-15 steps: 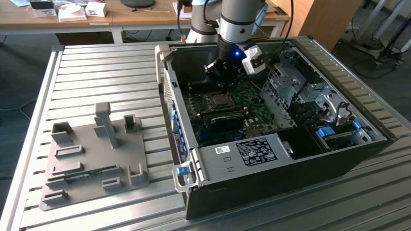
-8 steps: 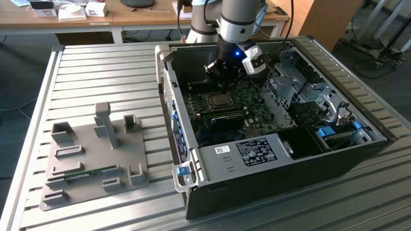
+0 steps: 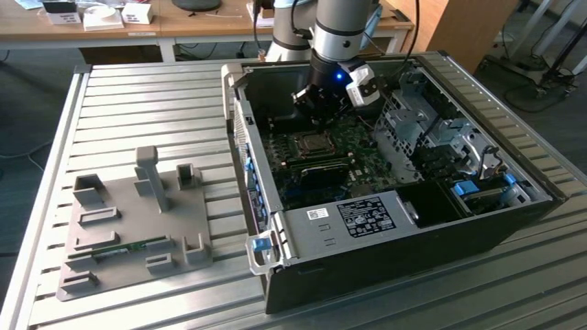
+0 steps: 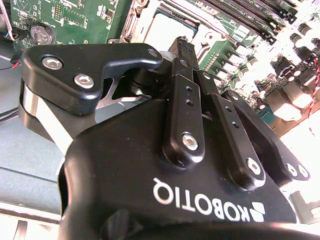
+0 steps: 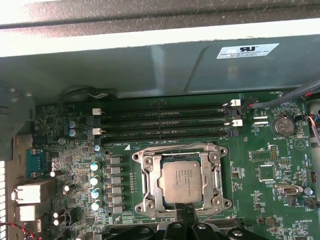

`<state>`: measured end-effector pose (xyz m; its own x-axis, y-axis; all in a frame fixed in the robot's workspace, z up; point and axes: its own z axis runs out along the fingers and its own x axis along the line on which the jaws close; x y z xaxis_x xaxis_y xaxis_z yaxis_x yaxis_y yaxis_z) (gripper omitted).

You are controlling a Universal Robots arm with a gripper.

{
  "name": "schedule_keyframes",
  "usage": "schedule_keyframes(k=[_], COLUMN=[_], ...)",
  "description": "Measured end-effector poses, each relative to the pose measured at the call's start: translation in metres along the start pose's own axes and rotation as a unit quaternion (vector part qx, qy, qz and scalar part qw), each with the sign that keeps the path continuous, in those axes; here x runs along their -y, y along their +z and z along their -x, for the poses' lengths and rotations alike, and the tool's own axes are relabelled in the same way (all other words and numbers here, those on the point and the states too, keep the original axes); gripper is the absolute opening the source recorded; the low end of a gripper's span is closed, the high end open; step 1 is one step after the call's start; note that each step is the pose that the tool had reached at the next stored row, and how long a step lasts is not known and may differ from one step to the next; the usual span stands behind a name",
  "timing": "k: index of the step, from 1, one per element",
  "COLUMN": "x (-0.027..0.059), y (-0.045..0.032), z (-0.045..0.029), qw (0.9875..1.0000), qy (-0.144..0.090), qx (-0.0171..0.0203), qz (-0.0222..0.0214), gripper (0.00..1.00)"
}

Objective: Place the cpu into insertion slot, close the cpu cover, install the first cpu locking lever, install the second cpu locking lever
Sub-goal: 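Install the second cpu locking lever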

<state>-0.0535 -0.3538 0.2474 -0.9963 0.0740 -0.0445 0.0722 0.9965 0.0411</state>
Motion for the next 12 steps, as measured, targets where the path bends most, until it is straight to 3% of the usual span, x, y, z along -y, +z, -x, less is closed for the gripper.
schedule_keyframes(k=[12], x=[0.0103], y=[-0.0004], z=[0.0008], qw=[1.0], qy=[0.0], qx=[0.0], qz=[-0.0002], gripper=[0.11])
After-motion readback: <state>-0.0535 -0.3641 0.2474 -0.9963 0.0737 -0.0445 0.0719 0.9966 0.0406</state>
